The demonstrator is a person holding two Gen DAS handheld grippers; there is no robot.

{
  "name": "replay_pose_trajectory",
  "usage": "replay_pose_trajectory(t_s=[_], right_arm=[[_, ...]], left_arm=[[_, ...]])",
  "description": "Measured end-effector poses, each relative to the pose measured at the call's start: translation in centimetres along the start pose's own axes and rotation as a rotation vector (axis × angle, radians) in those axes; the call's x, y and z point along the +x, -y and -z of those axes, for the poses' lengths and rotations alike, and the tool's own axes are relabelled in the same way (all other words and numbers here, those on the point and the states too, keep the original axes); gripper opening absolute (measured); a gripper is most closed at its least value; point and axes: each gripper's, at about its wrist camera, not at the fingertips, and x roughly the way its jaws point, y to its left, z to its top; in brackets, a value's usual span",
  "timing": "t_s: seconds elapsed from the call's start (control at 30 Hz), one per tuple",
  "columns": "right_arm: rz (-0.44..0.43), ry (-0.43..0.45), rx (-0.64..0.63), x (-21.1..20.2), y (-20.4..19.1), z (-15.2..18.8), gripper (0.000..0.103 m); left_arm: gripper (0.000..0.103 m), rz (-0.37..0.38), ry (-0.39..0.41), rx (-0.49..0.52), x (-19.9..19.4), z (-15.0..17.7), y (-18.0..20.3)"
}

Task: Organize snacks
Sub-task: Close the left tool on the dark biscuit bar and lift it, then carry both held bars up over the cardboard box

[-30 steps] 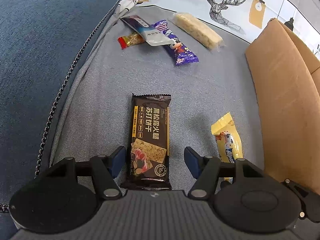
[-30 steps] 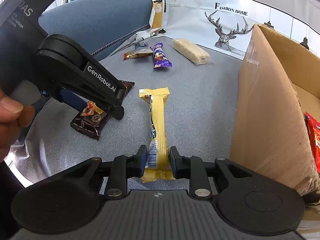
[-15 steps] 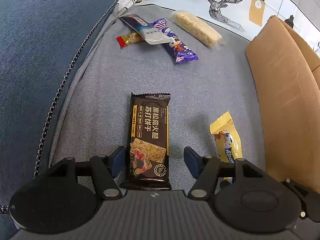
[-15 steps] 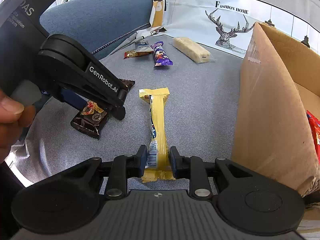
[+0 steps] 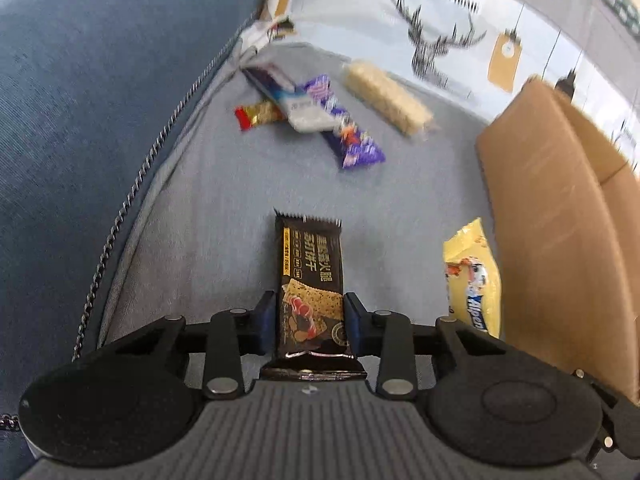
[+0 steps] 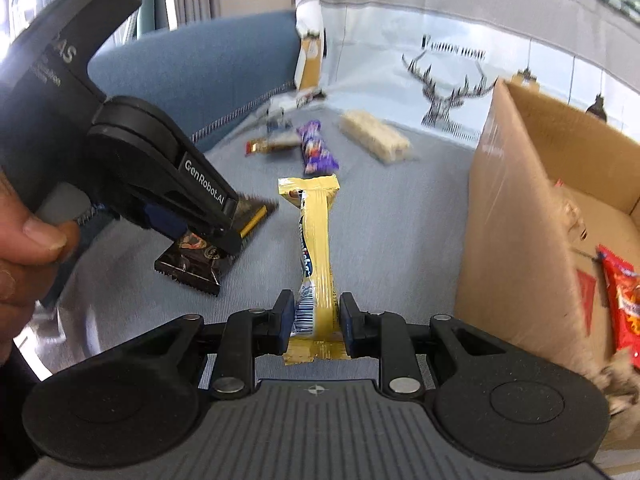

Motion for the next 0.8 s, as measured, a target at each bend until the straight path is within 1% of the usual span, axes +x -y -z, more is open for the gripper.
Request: replay_pose_trajectory(t_s=[0.1,0.23,0.4,0.53,0.7,0.8], right_arm=[[0.002,0.065,0.009,-1.3,0.2,-0.4,0.026],[0.006,0.12,0.002,-2.5,0.5,-0.9,0.026],[0.003,0.162,0.051,-3.8,1.5,-2.1,0.026],[0.012,0.195,0.074,-4.7,2.3,-2.6,0.026],[0.027,0.238,0.126,-6.1,3.9,-3.7,0.026],[0.035,0.283,0.164,-7.7,5.7,-5.3,0.026]], left_arm=[[0.035,0.016,0.051,-0.004,-1.0,-0.2,0.0],[0.032,0.039,0.095,-0.018,-1.8,-0.6,0.1],[0.03,0.05,0.119,-0.03,-2.0,-1.1,0.3],[0.029,0.086,0.128,-0.059,-1.9,-1.5,0.2],[0.029,0.113,0.172,-0.061,-2.6,-1.8,0.6],[0.029,0.133,0.211,-0.064,-3.2,-2.1,1.0]])
